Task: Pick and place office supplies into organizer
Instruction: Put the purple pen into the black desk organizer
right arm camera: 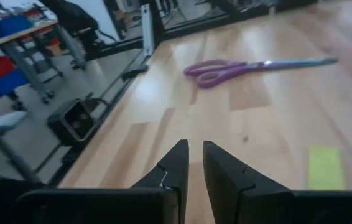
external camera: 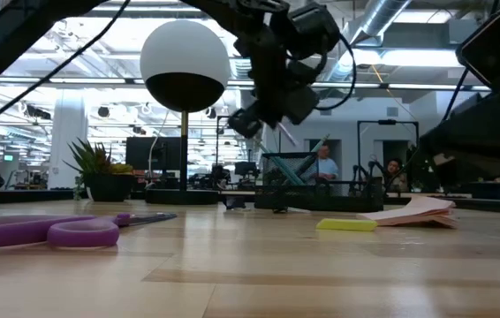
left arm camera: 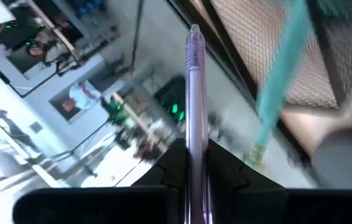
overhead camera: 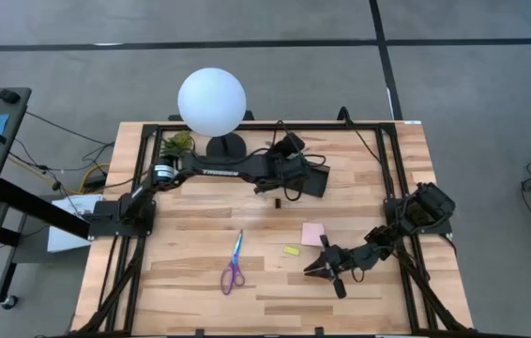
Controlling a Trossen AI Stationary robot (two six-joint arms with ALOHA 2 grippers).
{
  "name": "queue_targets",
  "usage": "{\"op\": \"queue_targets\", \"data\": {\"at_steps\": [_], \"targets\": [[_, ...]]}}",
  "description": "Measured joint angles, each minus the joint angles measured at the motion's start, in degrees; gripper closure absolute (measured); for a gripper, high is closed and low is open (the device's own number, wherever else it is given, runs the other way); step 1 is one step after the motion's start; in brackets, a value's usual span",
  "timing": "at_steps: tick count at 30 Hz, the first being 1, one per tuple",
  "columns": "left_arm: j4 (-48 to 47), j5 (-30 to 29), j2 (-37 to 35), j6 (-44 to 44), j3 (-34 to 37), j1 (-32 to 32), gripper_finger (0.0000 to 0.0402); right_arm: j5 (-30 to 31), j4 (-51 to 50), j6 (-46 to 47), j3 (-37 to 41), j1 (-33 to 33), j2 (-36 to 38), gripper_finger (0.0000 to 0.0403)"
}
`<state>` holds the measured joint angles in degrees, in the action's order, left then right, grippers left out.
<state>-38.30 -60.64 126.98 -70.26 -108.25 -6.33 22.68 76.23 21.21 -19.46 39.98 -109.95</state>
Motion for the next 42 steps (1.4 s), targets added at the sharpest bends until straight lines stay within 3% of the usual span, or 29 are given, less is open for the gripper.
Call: {"op": "queue_targets", "data": {"at_steps": [2, 13, 28, 42], "targets": [[0.93, -3.7, 0.84, -3.06, -0.01, 0.02, 0.038, -0.34, -0.77, 1.74, -0.04, 0.62, 0.0, 0.0361], [1.03, -2.97, 1.62, -15.2, -0.02, 3.43, 0.038, -0.25, -2.65, 2.39, 0.02, 4.15, 0.0, 0.0361], [0.72, 3.02, 1.62, -19.67, -0.02, 2.27, 0.0371, -0.15, -2.6, 2.34, 0.02, 4.18, 0.0, 0.0361], [0.77, 3.83, 1.62, -15.84, -0.02, 2.12, 0.0362, -0.33, -2.6, 2.34, 0.02, 4.18, 0.0, 0.0361]]}}
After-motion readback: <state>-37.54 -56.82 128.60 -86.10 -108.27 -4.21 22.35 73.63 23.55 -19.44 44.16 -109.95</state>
